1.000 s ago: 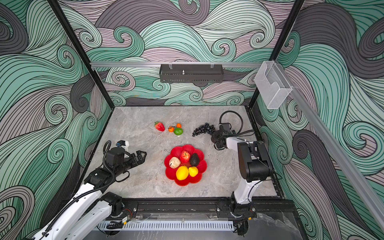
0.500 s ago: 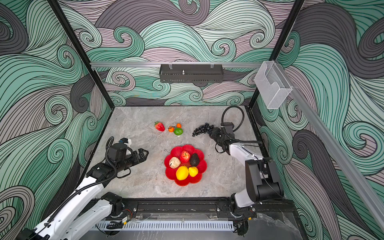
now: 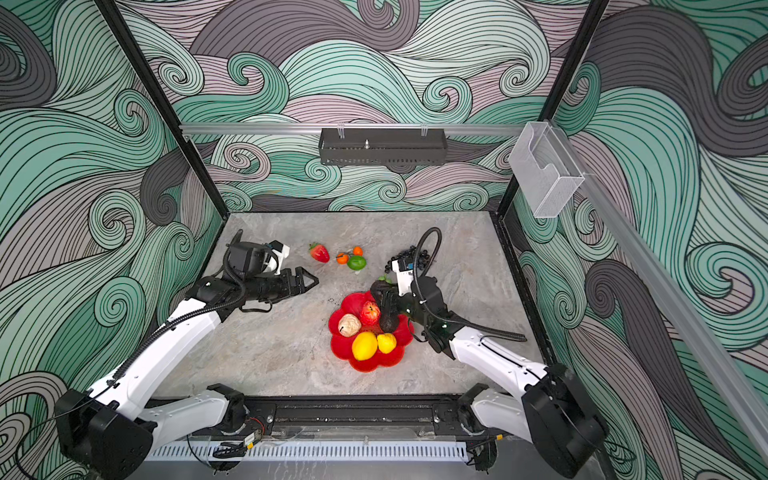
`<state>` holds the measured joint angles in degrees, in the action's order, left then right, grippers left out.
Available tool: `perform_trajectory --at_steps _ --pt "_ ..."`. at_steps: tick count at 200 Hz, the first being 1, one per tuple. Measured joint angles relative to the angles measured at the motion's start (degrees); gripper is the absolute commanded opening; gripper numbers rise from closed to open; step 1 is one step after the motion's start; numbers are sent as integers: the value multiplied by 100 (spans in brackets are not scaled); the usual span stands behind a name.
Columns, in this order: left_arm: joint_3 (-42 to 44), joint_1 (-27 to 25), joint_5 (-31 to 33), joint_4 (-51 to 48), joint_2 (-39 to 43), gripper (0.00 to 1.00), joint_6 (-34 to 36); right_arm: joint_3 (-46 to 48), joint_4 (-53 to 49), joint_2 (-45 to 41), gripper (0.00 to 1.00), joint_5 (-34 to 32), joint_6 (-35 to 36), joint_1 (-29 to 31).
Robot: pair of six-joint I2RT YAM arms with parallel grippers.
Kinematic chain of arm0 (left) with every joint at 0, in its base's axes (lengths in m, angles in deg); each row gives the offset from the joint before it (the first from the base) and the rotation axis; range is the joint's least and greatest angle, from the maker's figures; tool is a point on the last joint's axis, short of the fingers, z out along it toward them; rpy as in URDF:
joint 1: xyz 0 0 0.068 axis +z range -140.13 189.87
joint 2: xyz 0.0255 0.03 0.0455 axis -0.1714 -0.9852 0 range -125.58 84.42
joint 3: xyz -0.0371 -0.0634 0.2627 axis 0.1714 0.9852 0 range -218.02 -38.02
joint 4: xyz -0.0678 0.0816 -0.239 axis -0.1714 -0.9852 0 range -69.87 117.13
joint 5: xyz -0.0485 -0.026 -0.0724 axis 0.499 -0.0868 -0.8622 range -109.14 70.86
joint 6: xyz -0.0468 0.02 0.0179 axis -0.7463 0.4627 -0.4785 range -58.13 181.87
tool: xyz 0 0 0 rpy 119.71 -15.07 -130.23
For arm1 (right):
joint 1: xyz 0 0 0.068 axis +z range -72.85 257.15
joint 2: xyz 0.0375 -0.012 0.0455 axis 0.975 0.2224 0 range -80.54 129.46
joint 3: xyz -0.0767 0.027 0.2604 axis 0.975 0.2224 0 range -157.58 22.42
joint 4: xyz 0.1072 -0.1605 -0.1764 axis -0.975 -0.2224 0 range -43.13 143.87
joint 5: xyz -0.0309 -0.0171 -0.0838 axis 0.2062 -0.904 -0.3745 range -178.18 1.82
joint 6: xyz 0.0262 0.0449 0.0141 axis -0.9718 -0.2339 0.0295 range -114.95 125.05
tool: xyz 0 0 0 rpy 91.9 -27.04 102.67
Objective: Place and organize the fake fruits in the fruit bowl
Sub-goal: 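Lift the mangosteen toward the bowl with the right gripper while the left gripper approaches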
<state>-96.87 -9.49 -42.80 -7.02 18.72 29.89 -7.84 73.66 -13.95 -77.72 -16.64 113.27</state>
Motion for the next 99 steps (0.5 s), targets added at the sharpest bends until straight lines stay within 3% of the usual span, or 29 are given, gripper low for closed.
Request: perform_trajectory --at_steps 50,99 --pt "-173 -391 -402 -168 -79 76 144 271 732 24 56 -254 872 848" --pt "-525 -1119 -400 -179 -376 60 205 339 1187 280 56 -546 1471 1451"
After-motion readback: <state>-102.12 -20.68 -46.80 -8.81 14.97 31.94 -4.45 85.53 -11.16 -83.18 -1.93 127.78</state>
